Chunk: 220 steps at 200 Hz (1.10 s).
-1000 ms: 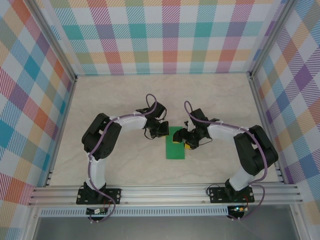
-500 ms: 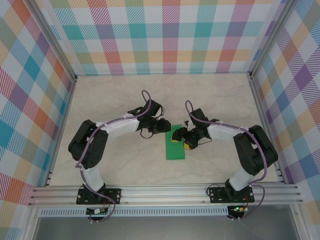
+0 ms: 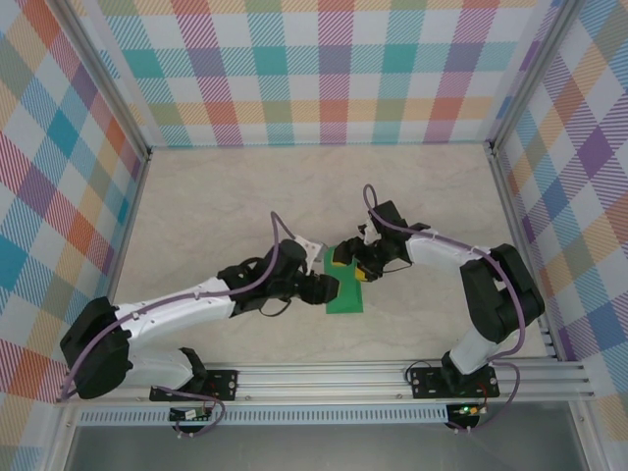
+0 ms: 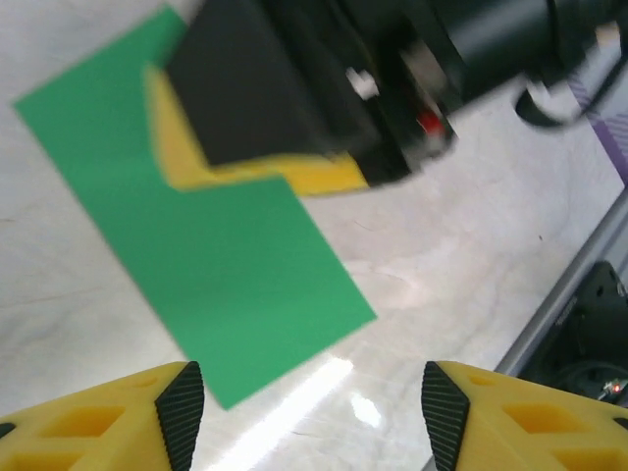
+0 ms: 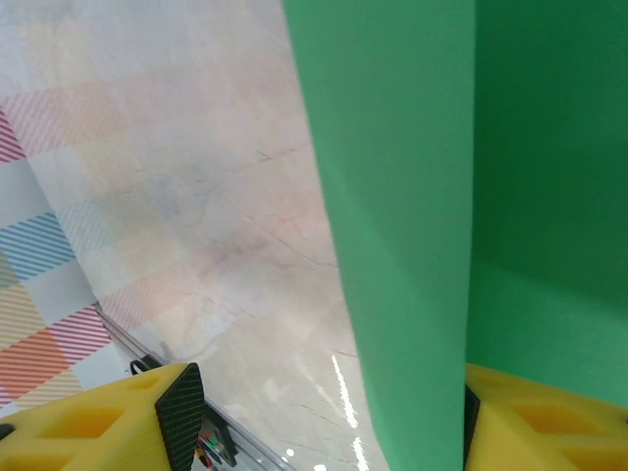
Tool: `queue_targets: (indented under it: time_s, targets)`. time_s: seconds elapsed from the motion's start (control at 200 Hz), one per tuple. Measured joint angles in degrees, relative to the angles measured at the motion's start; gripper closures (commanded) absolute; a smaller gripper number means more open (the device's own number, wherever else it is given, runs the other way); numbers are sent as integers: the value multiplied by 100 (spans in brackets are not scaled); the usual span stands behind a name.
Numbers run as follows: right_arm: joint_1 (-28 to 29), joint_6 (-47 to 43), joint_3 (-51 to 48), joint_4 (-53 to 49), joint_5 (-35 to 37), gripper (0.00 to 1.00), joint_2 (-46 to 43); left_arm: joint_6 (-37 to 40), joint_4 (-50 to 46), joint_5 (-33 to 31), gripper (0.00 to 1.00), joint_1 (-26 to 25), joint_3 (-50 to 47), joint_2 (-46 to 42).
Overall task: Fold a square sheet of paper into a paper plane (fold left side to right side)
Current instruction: Fold the triangle a second time at the center of the table.
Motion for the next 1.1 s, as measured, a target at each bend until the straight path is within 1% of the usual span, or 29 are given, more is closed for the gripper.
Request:
queue_targets:
  time_s: [0.115, 0.3, 0.47, 0.58, 0.685, 0.785, 0.865, 0.98, 1.1]
  targets:
    - [0, 2, 175, -72, -24, 35, 0, 127, -122, -391, 31, -605, 339, 542]
    - [0, 2, 295, -179, -46, 36, 13, 256, -575, -984, 27, -1182, 1397, 1843]
    - [0, 44, 295, -225, -68, 37, 125, 258, -1182, -1574, 25, -1436, 1945, 2406]
    - [0, 44, 295, -260, -76, 37, 153, 238, -1541, -1930, 24, -1469, 2159, 2603]
    - [0, 44, 295, -289, -81, 37, 153, 234, -1799, -2214, 26, -1473, 2312, 2761]
    - [0, 44, 295, -297, -83, 37, 155, 240, -1919, -2367, 31, -1475, 2400, 2861]
    - [0, 44, 295, -299, -81, 38, 155, 264, -1969, -2417, 38, -1480, 2455, 2927]
    - [0, 44, 295, -299, -81, 38, 155, 374, -1991, -2428, 58, -1491, 2485, 2986]
    - [0, 39, 295, -306, -76, 38, 160, 398, -2004, -2417, 75, -1495, 2485, 2992]
